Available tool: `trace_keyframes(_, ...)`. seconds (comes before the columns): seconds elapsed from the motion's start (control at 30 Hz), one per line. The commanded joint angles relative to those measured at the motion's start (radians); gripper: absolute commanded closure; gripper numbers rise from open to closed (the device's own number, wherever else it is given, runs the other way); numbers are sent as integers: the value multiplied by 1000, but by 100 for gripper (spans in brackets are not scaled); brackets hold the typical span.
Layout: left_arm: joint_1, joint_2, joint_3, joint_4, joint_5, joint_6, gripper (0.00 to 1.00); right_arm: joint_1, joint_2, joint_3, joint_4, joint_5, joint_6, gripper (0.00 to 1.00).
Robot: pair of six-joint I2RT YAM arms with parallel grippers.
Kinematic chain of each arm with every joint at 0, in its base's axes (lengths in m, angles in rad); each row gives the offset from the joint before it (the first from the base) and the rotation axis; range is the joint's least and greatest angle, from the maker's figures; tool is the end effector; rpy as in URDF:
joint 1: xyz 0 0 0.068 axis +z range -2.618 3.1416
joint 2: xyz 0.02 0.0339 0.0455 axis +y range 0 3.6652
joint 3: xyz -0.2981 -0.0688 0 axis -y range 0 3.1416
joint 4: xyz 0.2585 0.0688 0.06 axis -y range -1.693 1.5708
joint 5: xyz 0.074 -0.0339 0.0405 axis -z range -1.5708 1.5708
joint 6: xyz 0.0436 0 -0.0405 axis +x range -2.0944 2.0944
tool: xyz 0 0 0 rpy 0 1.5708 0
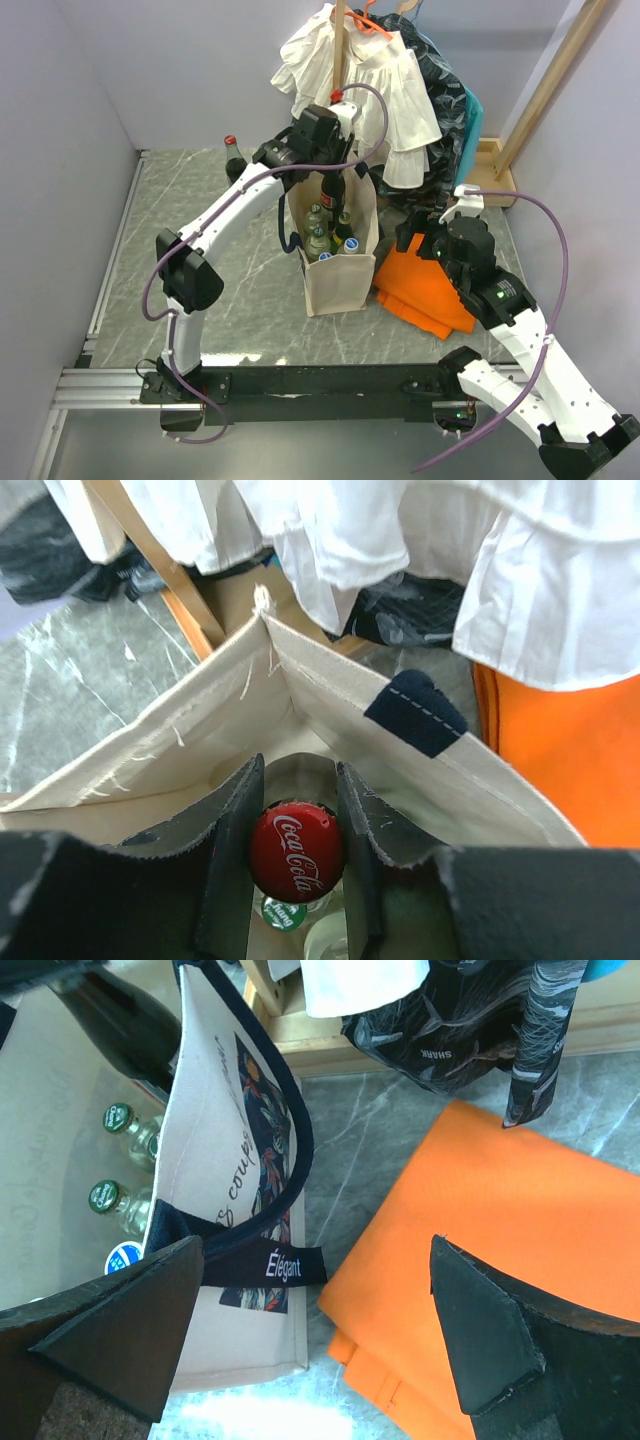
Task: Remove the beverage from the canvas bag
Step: Take out the drink from the canvas bag.
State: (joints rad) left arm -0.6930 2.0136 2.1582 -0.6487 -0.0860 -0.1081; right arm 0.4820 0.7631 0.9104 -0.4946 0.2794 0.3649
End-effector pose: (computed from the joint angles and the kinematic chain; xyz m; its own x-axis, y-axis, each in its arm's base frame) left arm 0.3853 -0.3151 0.4227 -0.4319 0.2189 -0.8750 0.5352 0.8431 -0.0532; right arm 0.1477 0.0637 0.3774 -0.3587 0.1994 -0.9119 -0.0940 0.9642 0.2479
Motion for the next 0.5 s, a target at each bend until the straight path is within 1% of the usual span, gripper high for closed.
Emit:
trace_keyframes(0.0,-11,-128,138,167,-17,42,99,1,-5,28,19,3,-11,0)
trace_keyframes(0.23,-14,-156,137,198,-21,64,99,1,-5,25,19,3,-9,0)
trace_keyframes(0.47,-17,-223,103,259,-18,73,99,1,-8,15,21,7,-6,0)
